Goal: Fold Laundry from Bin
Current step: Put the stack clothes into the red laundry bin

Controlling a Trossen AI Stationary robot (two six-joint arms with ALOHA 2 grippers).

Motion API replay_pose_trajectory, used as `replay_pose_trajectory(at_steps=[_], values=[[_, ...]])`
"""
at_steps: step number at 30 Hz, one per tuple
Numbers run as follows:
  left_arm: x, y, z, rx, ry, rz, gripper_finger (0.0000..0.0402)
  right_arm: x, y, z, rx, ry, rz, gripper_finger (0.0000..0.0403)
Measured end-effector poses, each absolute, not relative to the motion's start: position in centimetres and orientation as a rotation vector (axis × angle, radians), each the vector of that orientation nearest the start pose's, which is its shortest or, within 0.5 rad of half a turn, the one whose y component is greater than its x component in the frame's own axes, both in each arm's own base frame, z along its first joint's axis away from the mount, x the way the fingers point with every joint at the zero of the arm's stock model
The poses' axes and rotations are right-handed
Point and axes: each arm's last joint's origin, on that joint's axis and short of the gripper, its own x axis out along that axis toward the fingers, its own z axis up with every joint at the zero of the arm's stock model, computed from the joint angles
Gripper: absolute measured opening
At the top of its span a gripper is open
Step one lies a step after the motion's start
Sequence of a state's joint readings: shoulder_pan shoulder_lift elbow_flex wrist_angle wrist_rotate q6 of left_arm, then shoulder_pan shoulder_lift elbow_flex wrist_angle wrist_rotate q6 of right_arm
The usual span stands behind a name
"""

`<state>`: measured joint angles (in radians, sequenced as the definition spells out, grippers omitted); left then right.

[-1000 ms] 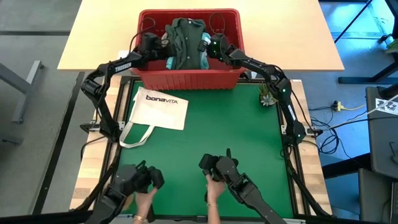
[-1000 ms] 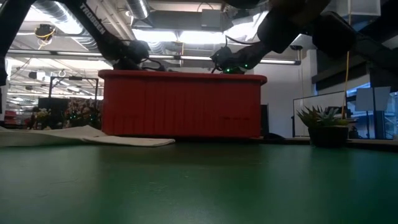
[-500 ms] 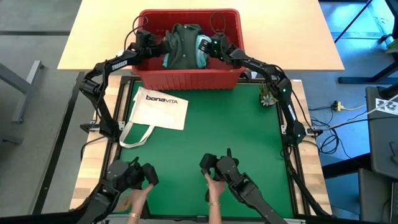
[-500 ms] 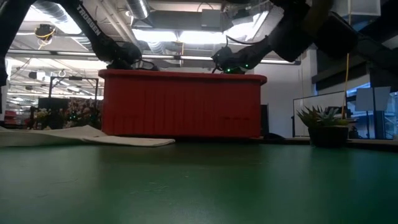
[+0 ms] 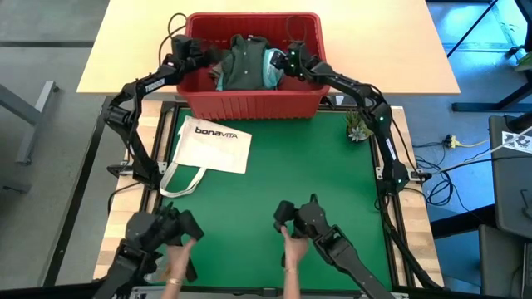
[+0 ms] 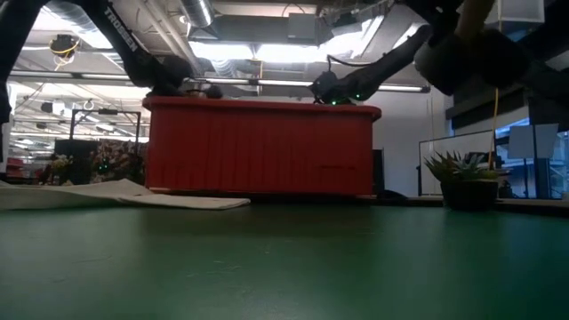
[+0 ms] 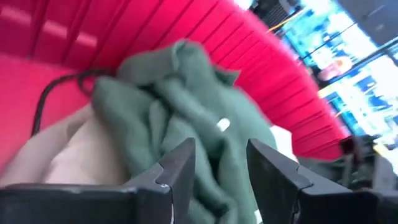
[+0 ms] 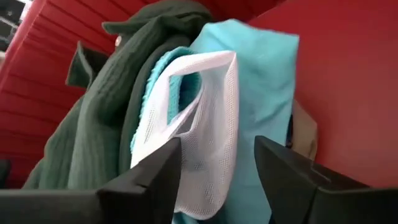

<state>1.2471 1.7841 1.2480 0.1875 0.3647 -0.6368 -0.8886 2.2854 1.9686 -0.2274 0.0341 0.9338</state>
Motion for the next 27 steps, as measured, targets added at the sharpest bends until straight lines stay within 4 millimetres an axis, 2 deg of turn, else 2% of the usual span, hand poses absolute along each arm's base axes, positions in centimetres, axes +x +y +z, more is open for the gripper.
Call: replay_pose_trajectory(at_steps=[7, 14, 18, 23, 27], values=[[13.7, 37.9, 27.8, -0.752, -0.121, 0.869, 0.0139, 32.2, -42.0, 25.1, 1.124, 0.042, -0.944, 0.0195], [15.0, 37.4, 28.6, -0.692, -0.136, 0.744, 0.0139, 32.7, -42.1, 30.1, 0.967, -0.032, -0.852, 0.0193], [16.3, 36.9, 28.6, -0.6, -0.089, 0.71, 0.0139, 33.7, -41.3, 32.0, 0.883, -0.045, -0.817, 0.0193], [18.8, 35.6, 28.5, -0.498, -0.019, 0.616, 0.0139, 35.9, -39.3, 32.5, 0.792, -0.009, -0.755, 0.0193], [20.5, 34.6, 28.1, -0.444, 0.043, 0.595, 0.0139, 38.1, -38.0, 31.4, 0.723, 0.036, -0.752, 0.0193]])
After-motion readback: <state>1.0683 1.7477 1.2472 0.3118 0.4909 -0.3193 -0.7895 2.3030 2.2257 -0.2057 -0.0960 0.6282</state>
